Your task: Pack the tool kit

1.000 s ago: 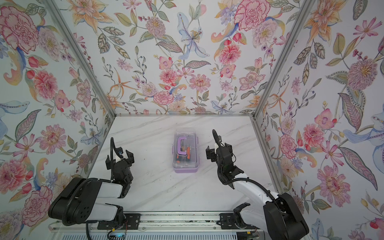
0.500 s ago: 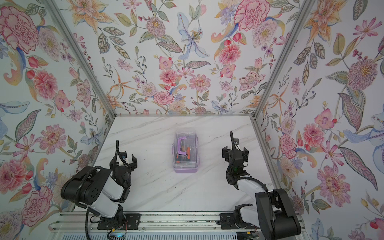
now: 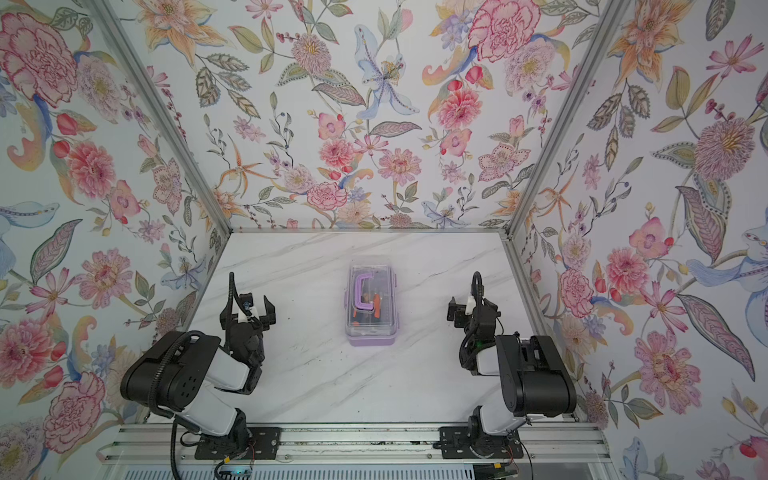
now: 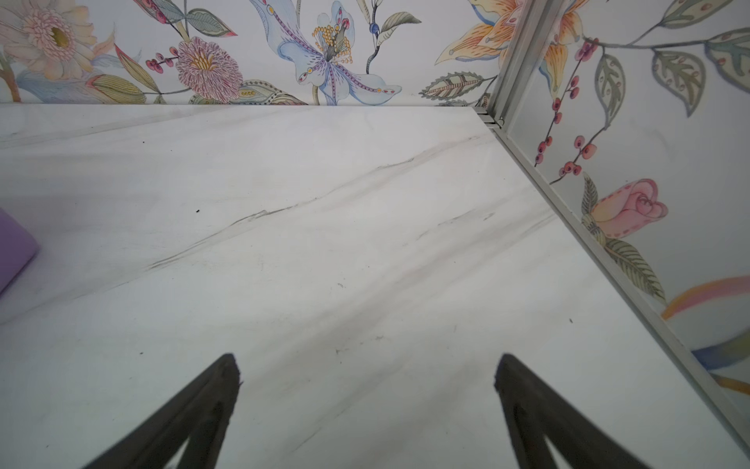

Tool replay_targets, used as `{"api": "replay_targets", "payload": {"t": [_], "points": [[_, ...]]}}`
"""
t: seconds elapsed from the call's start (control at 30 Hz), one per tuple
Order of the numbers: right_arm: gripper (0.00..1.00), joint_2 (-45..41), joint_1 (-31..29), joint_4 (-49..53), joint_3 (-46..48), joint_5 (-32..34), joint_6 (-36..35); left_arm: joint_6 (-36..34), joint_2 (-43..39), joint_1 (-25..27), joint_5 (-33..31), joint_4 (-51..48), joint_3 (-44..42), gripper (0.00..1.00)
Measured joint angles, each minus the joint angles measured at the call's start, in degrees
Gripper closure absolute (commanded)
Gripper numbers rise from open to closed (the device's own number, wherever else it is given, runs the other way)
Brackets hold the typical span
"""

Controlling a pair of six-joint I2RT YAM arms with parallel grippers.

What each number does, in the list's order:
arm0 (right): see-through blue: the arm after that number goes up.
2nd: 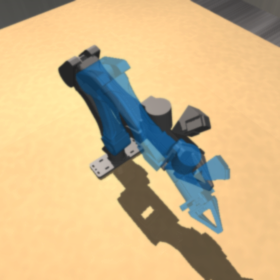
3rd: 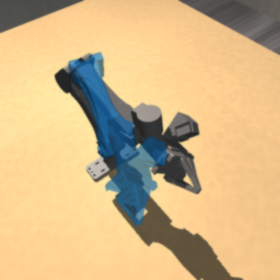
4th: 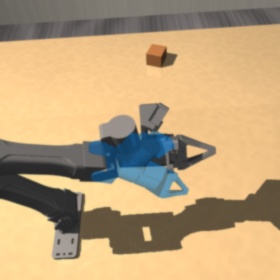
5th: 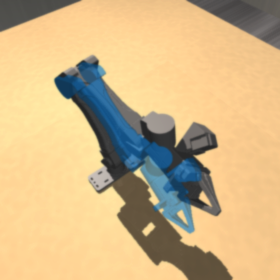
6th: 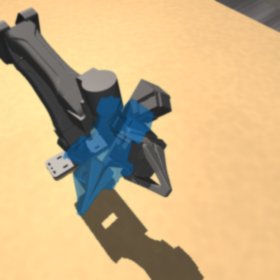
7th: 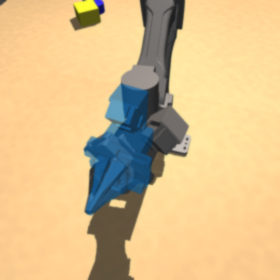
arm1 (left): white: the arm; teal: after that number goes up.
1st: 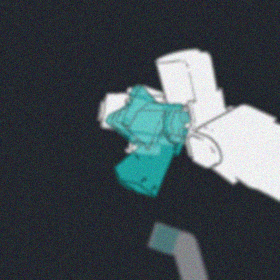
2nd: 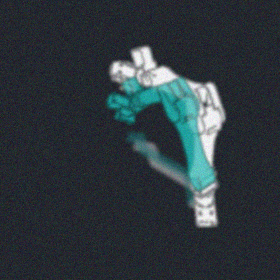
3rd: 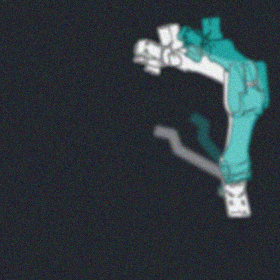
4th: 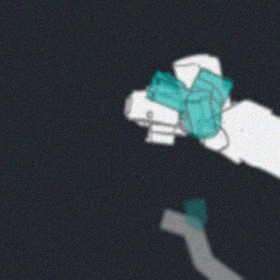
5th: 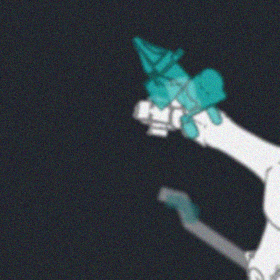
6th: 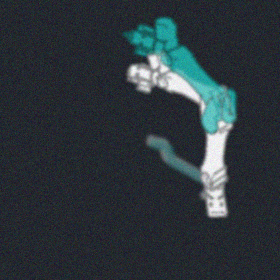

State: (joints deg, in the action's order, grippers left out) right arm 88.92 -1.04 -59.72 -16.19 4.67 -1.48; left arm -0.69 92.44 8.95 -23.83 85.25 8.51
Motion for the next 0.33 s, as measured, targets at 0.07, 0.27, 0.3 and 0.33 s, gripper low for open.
{"api": "replay_targets", "payload": {"t": [0.07, 0.27, 0.3, 0.33], "points": [[0.01, 0.0, 0.0, -0.2, 0.0, -0.3, 0.0, 0.0, -0.1, 0.0, 0.0, -0.2, 0.2, 0.01], [0.01, 0.0, 0.0, -0.1, -0.3, -1.0, 0.0, 0.0, -0.2, 0.0, -0.1, -0.7, 0.2, 0.01], [0.01, 0.0, 0.0, -0.2, -0.4, -1.0, 0.0, 0.0, -0.2, 0.0, -0.1, -0.8, 0.2, 0.01], [0.01, 0.0, 0.0, -0.2, -0.4, -1.1, 0.0, 0.0, -0.2, 0.0, -0.1, -0.8, 0.2, 0.01]]}}
